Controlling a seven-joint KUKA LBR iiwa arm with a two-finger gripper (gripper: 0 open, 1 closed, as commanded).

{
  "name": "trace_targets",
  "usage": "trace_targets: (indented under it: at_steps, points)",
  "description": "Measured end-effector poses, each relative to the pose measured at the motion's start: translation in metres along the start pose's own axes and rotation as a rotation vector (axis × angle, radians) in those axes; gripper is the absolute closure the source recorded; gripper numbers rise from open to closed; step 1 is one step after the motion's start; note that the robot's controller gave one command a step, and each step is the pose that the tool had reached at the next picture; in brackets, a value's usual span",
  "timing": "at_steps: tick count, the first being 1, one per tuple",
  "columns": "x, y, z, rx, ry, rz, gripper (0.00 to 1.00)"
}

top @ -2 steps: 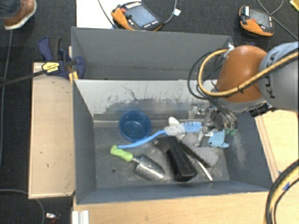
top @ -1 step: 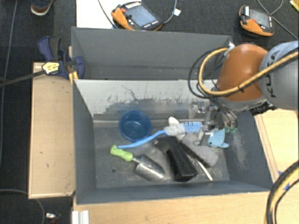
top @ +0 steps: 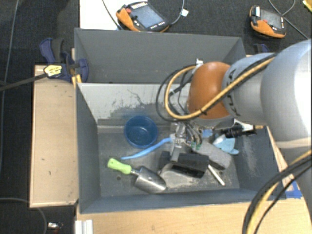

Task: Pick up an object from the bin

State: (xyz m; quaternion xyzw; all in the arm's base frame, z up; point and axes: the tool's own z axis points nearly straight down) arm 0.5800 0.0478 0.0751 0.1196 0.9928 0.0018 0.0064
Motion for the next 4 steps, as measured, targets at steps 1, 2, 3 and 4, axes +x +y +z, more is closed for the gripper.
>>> trace_targets:
  at_steps: [1,2,3,4]
  points:
    - [-0.016,-0.014,0.004,0.004,0.012,-0.048,0.00]
    - [0.031,-0.034,0.001,-0.007,-0.014,0.071,0.00]
    - [-0.004,-0.057,0.004,0.000,-0.001,0.010,0.00]
    - [0.107,0.090,0.003,-0.012,-0.010,0.097,1.00]
